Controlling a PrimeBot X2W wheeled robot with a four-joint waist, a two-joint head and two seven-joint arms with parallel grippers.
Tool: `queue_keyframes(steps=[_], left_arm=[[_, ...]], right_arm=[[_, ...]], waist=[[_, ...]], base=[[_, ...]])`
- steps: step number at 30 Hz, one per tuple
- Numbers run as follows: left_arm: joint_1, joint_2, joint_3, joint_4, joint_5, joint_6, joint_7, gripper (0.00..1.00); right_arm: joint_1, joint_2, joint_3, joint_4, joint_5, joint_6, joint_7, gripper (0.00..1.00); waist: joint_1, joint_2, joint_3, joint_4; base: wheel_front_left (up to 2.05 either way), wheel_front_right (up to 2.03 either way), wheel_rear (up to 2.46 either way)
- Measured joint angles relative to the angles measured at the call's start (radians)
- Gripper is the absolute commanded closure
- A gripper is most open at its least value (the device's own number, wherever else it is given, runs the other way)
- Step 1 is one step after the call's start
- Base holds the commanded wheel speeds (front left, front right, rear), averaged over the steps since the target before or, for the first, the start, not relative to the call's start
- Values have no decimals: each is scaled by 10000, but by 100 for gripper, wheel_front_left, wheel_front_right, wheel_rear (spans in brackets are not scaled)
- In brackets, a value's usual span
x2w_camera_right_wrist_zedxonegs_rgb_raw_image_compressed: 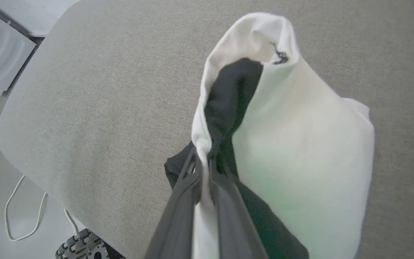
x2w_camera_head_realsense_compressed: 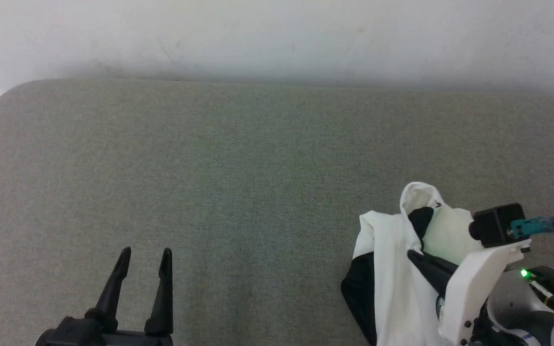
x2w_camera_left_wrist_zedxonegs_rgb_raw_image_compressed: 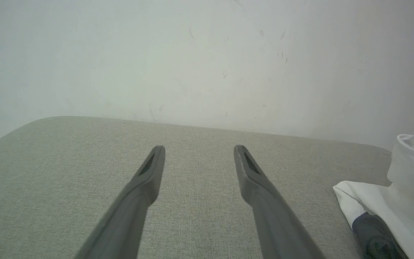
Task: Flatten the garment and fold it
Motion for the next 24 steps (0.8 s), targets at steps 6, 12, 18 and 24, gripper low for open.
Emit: queue_keyframes(steps=[6, 12, 18, 24], left_arm=[[-84, -63, -4, 84, -29, -90, 0, 0], [-210, -140, -36, 205, -71, -184, 0, 0], [-244, -174, -84, 374, -84, -278, 0, 0], [-245, -228, -102, 481, -136, -280, 0, 0]], right_arm=[[-36, 48, 648, 506, -81, 0, -128, 100], [-170, 90, 644, 1885, -499, 0, -713, 100], [-559, 96, 811, 3327, -621, 0, -1593, 0], [-824, 113, 1139, 3421, -270, 0, -1670, 0]], waist=[[0, 0, 52, 232], [0, 0, 156, 514], [0, 0, 225, 737], [0, 0, 96, 747]], base=[[0, 0, 0], [0, 0, 0], [0, 0, 0], [0, 0, 0]])
